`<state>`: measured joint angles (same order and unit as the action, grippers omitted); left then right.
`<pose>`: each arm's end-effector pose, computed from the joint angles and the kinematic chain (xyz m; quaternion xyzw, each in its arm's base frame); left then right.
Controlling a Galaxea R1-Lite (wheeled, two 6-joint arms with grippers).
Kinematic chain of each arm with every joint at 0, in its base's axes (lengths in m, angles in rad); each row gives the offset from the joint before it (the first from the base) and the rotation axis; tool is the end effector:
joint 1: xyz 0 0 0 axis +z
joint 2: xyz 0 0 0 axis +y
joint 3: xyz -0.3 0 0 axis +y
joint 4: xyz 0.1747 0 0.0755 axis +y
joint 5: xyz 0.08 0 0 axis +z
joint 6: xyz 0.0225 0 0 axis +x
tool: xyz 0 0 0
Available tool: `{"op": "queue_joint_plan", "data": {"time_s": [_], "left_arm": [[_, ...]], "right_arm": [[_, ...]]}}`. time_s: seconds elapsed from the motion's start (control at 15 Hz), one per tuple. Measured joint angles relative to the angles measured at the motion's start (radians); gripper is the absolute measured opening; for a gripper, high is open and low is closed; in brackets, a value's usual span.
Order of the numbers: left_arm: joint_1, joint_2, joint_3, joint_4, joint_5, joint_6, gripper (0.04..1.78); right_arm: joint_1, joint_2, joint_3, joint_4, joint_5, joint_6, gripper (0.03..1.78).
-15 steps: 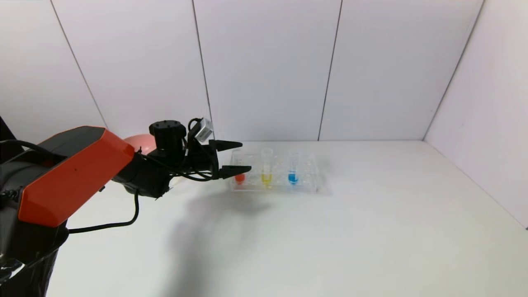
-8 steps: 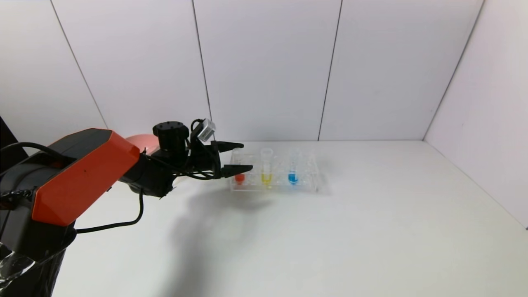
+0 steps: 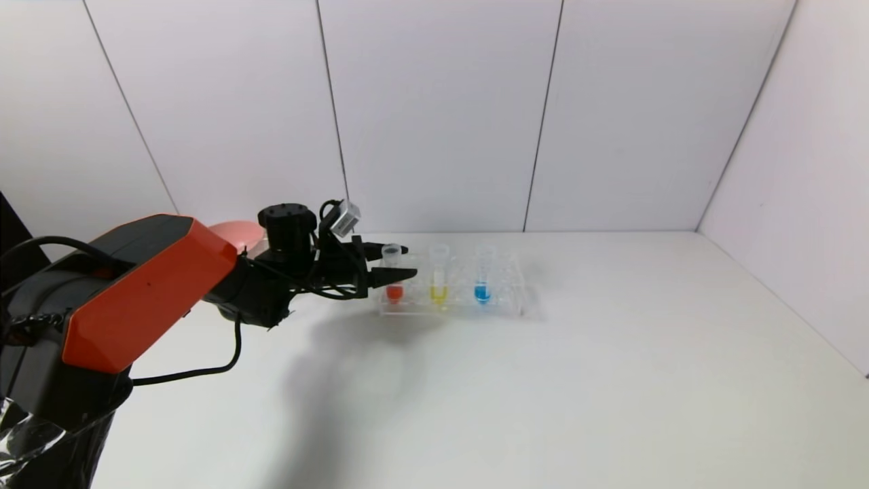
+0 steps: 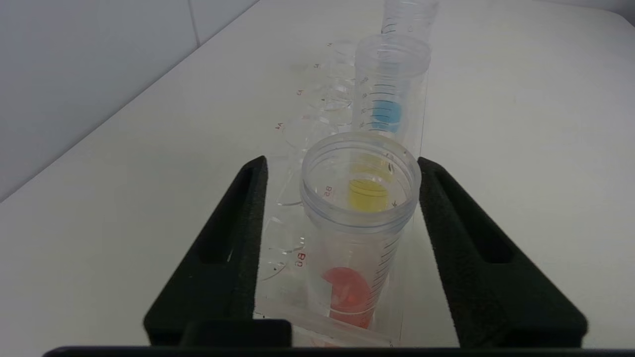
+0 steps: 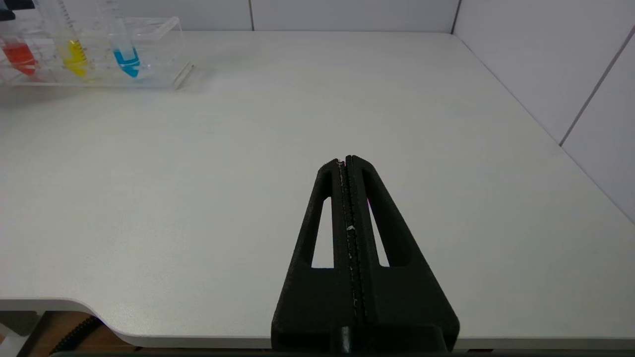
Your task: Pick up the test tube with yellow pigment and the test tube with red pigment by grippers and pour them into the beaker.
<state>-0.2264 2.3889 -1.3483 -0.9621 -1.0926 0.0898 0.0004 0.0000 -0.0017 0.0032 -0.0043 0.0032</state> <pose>0.4462 -0.1233 0.0855 0.0190 0.0081 -0.6132 0.7896 -0.0229 -0.0001 0.0756 0.0016 0.0007 -0.0020 1.0000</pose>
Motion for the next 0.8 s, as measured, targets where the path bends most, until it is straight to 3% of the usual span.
{"op": "queue_joint_plan", "data": {"time_s": [0.13,0.2,0.8], "left_arm": [[-0.001,0.002,-0.003,0.0,0.001,0.0,0.6],[-0.001,0.003,-0.004,0.0,0.0,0.0,0.5],[-0.001,0.004,-0.007,0.0,0.0,0.0,0.49]], "right_arm": [[0.0,0.0,0.0,0.0,0.0,0.0,0.11],[0.0,0.0,0.0,0.0,0.0,0.0,0.11],[0.0,0.0,0.0,0.0,0.0,0.0,0.11]]}}
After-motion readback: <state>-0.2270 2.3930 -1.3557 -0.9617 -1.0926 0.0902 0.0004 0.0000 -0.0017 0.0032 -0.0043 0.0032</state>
